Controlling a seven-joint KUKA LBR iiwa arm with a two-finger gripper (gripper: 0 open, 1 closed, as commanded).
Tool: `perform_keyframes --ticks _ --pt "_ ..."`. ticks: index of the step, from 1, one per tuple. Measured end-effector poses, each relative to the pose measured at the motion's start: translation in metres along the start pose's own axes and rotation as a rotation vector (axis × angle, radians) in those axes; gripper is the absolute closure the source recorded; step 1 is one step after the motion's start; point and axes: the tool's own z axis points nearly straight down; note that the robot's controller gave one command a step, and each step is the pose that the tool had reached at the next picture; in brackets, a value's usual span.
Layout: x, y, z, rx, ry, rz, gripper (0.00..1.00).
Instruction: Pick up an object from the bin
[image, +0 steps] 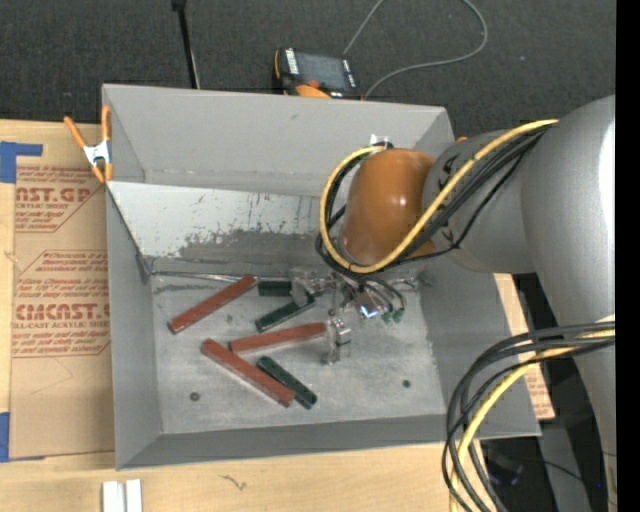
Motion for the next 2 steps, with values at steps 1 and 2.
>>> perform_keyframes --ticks 1,2 --pt "-0.0018 -0.0003 -0.0029 0.000 -0.003 0.000 1.00" --pt "0.0000 0.0002 0.0001 -0.001 0.001 0.000 0.00"
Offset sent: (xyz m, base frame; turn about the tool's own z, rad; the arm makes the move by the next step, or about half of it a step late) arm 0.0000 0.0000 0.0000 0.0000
